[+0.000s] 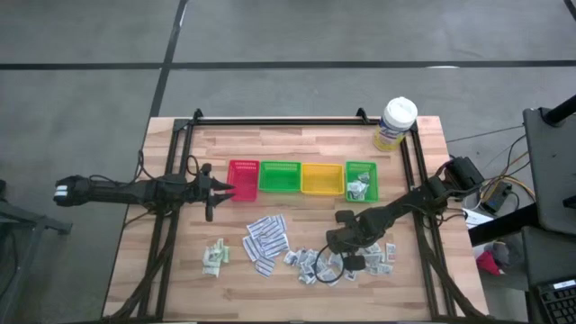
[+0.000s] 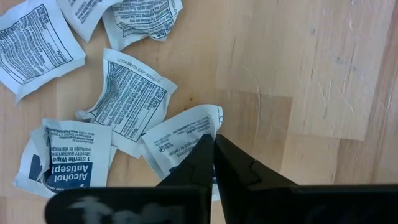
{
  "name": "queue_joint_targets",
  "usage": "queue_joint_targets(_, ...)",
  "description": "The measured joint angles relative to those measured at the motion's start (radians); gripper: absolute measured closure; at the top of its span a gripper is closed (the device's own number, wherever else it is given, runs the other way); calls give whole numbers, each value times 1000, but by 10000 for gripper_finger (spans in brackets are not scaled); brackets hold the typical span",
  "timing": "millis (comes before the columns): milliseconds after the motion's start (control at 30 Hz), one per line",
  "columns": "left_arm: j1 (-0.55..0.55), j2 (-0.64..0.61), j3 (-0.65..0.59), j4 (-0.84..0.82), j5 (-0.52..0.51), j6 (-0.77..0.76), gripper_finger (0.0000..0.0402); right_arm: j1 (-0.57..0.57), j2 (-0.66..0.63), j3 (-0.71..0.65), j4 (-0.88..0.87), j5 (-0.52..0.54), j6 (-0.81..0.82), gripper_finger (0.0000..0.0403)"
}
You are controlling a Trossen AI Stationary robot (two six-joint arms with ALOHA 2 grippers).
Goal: Pick & Place First Aid Supplies
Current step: Put the blue alcohol pad into the right green bin
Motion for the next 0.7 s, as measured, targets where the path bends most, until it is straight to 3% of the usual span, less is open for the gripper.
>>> queue_joint_targets(467, 0, 0, 0, 0, 0, 0, 289, 0, 0, 1, 4, 0, 0, 393)
queue_joint_targets(700, 0, 0, 0, 0, 0, 0, 289, 0, 0, 1, 8, 0, 0, 362)
